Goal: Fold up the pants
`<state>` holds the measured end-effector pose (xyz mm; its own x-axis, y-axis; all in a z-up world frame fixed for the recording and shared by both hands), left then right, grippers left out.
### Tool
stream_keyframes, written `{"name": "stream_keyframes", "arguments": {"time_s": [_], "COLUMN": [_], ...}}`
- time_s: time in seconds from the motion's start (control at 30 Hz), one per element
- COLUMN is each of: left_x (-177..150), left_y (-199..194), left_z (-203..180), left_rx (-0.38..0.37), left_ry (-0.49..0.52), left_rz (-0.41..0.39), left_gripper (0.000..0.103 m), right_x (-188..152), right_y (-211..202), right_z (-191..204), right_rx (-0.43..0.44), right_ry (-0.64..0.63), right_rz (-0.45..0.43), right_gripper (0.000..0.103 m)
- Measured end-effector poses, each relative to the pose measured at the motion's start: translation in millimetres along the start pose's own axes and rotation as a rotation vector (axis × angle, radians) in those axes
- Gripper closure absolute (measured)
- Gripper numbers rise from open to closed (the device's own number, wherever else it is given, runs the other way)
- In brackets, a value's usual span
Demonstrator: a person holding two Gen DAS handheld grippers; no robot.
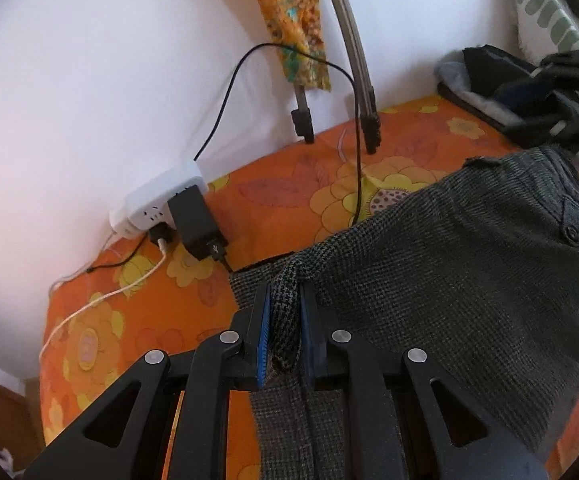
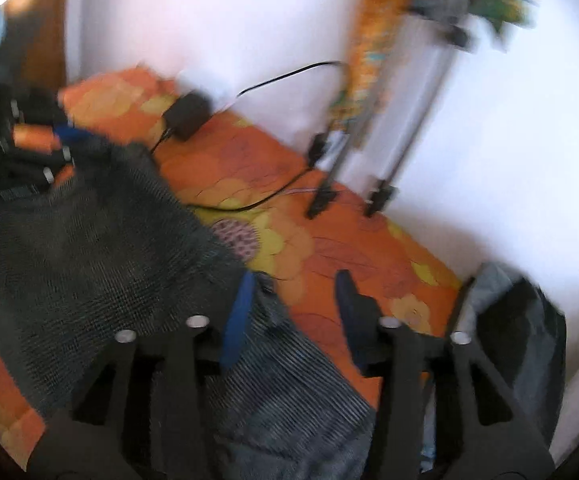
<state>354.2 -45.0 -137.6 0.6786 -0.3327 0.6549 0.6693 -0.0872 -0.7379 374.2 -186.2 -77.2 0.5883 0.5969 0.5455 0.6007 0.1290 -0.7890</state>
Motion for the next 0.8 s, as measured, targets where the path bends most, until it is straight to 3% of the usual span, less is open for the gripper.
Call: {"name": "stream_keyframes", "arguments": {"time_s": [0.2, 0.3, 0.4, 0.5, 0.57, 0.67, 0.8], "left_x": [4, 4, 3, 3, 3, 5, 7], "left_y": [7, 11, 14, 15, 15, 16, 21], "left_z": [1, 0, -1, -1, 0, 1, 5], "left_rx": [0.005, 0.015, 0.028, 0.042, 0.047, 0.058, 0.069], "left_ry": [0.000, 0.000, 0.009, 0.018, 0.020, 0.023, 0.009], "left_rz": [0.002, 0.006, 0.012, 0.018, 0.020, 0.020, 0.026], "left_gripper": [0.091, 0.091, 0.091, 0.091, 0.091, 0.091, 0.091], "right_x": [-72, -107, -132, -135, -134, -129, -124], "right_y": [-44, -43, -28, -13, -4, 8, 15], "right_z": [-69, -81, -89, -89, -82, -72, -74], "right_rx": [0.002, 0.001, 0.065, 0.120, 0.112, 0.097, 0.016], "right_ry": [0.359, 0.416, 0.513, 0.562, 0.542, 0.490, 0.444], "right_rz": [0.019, 0.058, 0.083, 0.091, 0.110, 0.141, 0.153], "right_gripper": [0.045, 0.044, 0.044, 0.044, 0.045, 0.087, 0.088]}}
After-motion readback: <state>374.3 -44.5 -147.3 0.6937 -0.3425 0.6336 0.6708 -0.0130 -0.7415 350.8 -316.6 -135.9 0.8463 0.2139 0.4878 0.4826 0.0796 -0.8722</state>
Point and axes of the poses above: each gripper's, at about its wrist camera, not at the fingertips, and y roughly the way its jaws point, z to its left, x to its top, the point moved 7 cm from there along y, roughly the way its jaws point, and after that the axes turned 9 degrees about -y, right-handed, at the moved point
